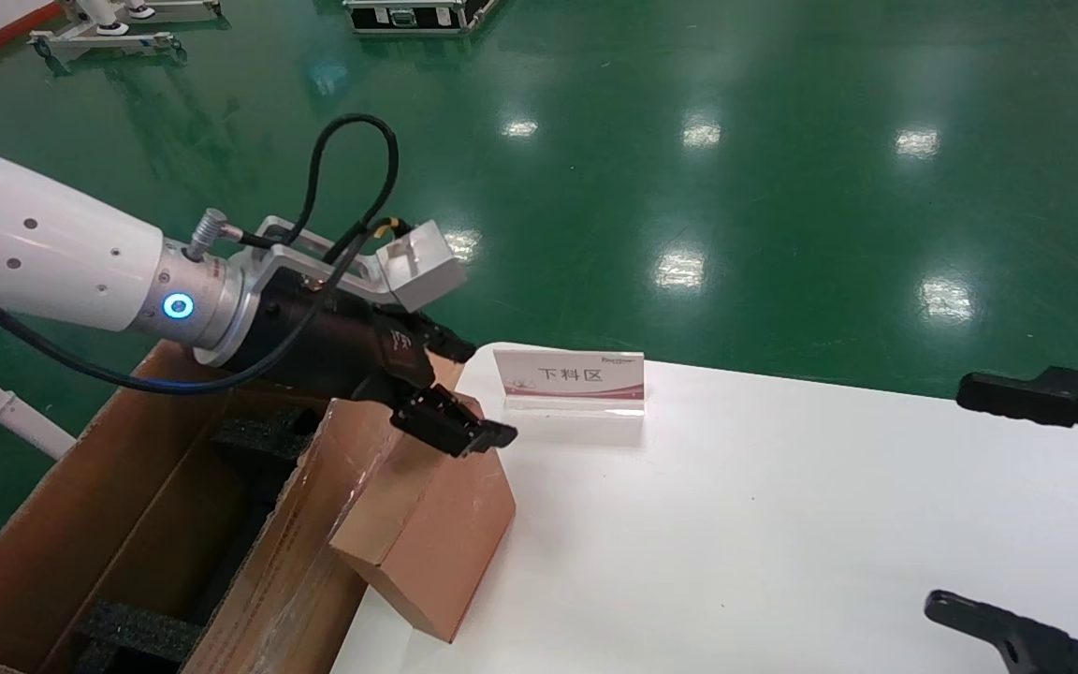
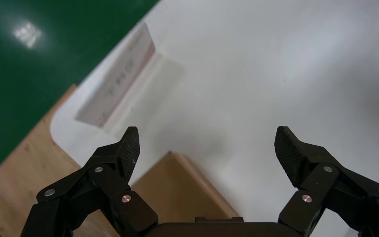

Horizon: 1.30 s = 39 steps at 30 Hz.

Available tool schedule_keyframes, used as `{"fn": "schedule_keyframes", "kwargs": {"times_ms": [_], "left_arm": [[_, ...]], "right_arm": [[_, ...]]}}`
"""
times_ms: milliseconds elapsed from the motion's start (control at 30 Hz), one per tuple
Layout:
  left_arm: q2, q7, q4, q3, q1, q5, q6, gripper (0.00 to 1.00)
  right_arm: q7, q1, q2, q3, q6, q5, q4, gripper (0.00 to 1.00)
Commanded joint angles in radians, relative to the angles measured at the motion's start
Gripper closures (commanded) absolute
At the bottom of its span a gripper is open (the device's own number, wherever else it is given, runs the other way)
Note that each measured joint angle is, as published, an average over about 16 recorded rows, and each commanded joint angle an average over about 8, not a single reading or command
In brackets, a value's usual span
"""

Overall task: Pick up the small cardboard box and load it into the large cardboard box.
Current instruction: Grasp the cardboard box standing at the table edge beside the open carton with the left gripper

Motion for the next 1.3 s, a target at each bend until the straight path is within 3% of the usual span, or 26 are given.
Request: {"fn": "schedule_keyframes", "kwargs": {"times_ms": [33, 433, 933, 1300], "left_arm": [[0.006, -0.017, -0.001, 0.010, -0.012, 0.015, 0.010, 0.00], [0.017, -0.085, -0.001, 0.130, -0.099, 0.064, 0.043, 0.00], [-0.007, -0.158, 0.003, 0.318, -0.196, -0.030, 0.051, 0.00], [-0.006, -0.182, 0.003, 0.412, -0.273, -0.011, 0.034, 0.00]], "right_arm": [[0.000, 0.000, 0.000, 0.000, 0.000, 0.000, 0.000, 0.00], [-0.001, 0.000, 0.000, -0.001, 0.000, 0.001, 0.000, 0.00], [-0.001, 0.000, 0.001, -0.002, 0.001, 0.001, 0.000, 0.00], [-0.001, 0.001, 0.001, -0.003, 0.001, 0.002, 0.000, 0.00]]}}
